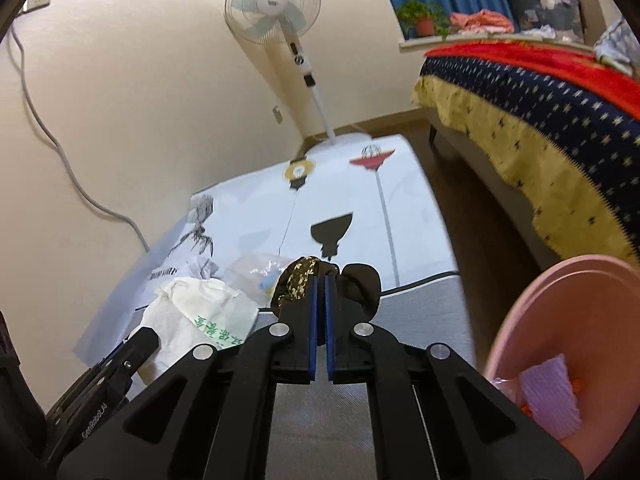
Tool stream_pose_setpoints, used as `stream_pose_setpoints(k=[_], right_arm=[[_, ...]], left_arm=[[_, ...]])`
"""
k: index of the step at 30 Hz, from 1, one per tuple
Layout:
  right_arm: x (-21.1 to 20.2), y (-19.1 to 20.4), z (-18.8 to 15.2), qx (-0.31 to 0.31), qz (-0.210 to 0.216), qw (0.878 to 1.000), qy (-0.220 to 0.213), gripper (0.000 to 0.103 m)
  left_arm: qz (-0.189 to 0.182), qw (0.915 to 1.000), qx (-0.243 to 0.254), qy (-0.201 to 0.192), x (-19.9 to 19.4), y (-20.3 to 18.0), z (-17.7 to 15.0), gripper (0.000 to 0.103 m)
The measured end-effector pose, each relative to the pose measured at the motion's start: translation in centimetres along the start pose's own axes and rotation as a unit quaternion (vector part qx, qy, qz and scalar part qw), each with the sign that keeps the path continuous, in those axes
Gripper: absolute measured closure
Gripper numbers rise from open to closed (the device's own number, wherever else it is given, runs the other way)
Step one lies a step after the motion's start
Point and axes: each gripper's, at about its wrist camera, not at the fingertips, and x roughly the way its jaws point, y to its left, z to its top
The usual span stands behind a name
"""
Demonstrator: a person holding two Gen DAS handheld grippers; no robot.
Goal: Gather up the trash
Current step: 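Close the right gripper on the floral cloth while the left gripper grasps the white tissue, then carry the floral cloth with the right gripper while the left gripper carries the tissue over the bin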
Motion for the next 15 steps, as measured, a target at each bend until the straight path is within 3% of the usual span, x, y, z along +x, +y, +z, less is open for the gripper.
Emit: stream_pose_setpoints(k=[15], right_arm=[[-9.7, 1.8, -0.6, -0.055, -0.029, 0.997, -0.041, 0.100]], left_arm=[[-0.014, 0.9988, 0.039, -0.028, -6.5, -1.5, -0.6, 0.094]])
